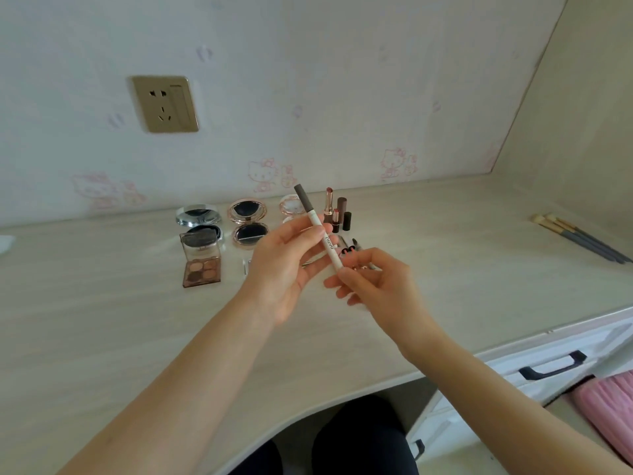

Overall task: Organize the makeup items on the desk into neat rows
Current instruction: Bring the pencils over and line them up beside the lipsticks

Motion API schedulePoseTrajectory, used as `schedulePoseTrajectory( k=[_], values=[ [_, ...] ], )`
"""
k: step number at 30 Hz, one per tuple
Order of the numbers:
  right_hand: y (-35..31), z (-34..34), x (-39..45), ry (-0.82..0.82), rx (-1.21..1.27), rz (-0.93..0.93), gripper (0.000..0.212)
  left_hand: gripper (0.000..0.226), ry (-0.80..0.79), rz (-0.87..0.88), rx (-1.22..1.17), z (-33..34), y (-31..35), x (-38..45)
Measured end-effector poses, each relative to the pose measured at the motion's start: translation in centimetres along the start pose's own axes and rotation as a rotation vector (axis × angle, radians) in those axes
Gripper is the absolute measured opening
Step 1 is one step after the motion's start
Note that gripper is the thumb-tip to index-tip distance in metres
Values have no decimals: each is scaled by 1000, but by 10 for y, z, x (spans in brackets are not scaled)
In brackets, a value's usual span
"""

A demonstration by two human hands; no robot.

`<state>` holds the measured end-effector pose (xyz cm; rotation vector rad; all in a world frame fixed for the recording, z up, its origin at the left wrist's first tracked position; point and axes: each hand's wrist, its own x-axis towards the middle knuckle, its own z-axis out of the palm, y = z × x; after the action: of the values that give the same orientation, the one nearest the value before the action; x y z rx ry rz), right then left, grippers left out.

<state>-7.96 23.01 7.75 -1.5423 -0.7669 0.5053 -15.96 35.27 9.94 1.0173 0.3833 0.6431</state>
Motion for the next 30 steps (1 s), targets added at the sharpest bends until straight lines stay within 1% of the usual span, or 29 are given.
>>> schedulePoseTrajectory(
  k=[4, 8, 9, 12, 15, 18, 22, 26, 30],
  values=[
    [5, 25, -2, -87, -1, 33, 7, 23, 52, 12, 81, -20, 7, -7],
    [7, 41, 0, -136, -47, 40, 10, 17, 113, 70, 226, -41, 14, -9],
    [7, 43, 2, -142, -60, 34, 10, 16, 132, 112, 327, -47, 14, -9],
    [11, 42, 5, -154, -120, 30, 9, 16, 159, 298, 744, -66, 11, -10],
    [17, 40, 8, -120, -107, 34, 8, 15, 138, 460, 1053, -82, 1, -14],
    [18, 39, 11, -77, -52, 43, 10, 20, 101, 582, 1222, -91, -9, -18],
    [24, 37, 13, -89, -65, 38, 10, 20, 28, 678, 1370, -96, -21, -21],
    [32, 33, 13, -155, -207, -18, 10, 18, -48, 770, 1469, -100, -27, -27],
    [36, 29, 11, -158, -327, -114, 14, 17, -108, 829, 1555, -99, -26, -30]
  ],
)
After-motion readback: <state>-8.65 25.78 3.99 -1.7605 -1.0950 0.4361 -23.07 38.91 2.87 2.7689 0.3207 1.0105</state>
